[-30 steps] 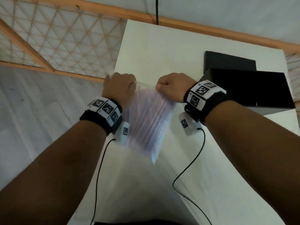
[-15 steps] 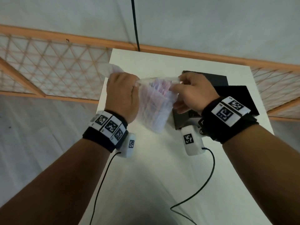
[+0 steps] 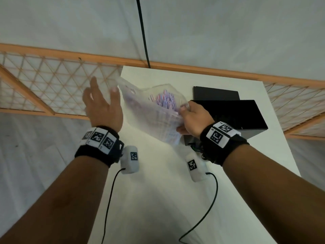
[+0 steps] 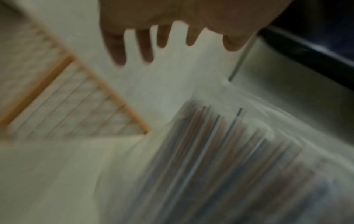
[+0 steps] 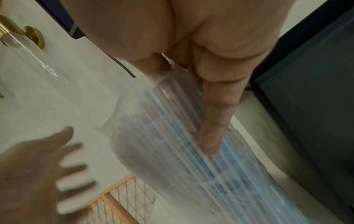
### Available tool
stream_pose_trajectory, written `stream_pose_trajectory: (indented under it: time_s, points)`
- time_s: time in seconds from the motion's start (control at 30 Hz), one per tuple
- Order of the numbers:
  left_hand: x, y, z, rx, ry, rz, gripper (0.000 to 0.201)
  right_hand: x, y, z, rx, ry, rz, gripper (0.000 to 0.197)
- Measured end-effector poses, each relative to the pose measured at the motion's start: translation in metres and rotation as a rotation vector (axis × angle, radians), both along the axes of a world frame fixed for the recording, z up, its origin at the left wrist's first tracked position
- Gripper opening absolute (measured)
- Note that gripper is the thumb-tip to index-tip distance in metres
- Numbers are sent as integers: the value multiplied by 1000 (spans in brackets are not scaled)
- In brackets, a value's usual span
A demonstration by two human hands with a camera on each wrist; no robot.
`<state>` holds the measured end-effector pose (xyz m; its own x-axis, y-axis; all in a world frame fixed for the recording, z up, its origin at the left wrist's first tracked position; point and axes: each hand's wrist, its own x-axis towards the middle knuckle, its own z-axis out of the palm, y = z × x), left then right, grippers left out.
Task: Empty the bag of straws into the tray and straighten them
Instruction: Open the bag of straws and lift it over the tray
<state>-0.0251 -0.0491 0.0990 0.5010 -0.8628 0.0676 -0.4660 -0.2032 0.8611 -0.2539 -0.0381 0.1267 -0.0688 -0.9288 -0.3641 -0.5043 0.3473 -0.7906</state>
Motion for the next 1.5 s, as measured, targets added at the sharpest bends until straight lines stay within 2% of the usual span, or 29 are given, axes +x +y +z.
stream_pose_trajectory:
  time_s: [0.07,0.1,0.13,0.17,0.23,0.33,0.47,0.6,0.67,0.73,0.87,0.93,1.03,1.13,1.23,1.3,1.33,1.37,1.5]
  points:
    - [-1,1,-8,319,660,-19,89,0,3,2,7,-12,10,27]
    - [-3,2,-13,412,932,-63,92,-1,4,4,12,-15,25,26]
    - [-4,4,-17,458,1097,-128,95,-1,6,6,19,-21,44,25]
    - [-5,4,-20,485,1169,-183,97,-1,8,7,32,-30,66,25]
    - [-9,4,-24,535,1175,-220,102,-1,11,9,66,-31,111,35]
    - [-17,3,-28,535,1166,-162,108,-1,13,6,95,-13,121,55]
    - [-22,2,-26,575,1130,-178,107,-3,13,6,114,-44,71,58]
    - [-31,-1,-20,598,892,-184,94,-10,15,8,110,-22,77,55]
    - [-36,-5,-15,540,769,-137,86,-12,17,10,100,-17,85,52]
    - [-38,-11,-14,451,721,-111,80,-15,21,9,102,1,88,48]
    - [-43,-23,-11,328,821,-135,80,-22,27,-1,122,28,119,41]
    - [-42,-28,-14,295,896,-120,90,-25,29,-7,134,18,102,37]
    - [-42,-35,-19,252,1024,-199,105,-26,27,-14,147,-48,3,35]
    - [-43,-28,-29,267,1191,-232,96,-19,26,-14,149,-112,-79,38]
    - [-36,-17,-54,370,1237,-270,93,-7,25,-8,160,-202,-84,43]
    - [-37,0,-46,363,1173,-221,68,2,22,-5,161,-232,-64,45]
    - [-39,9,-42,376,1136,-151,54,6,20,-3,158,-230,-43,47]
    - [-38,17,-43,399,1124,-86,48,12,18,-1,143,-220,-10,49]
    - [-36,38,-30,487,1340,-177,49,29,13,14,14,-138,213,44]
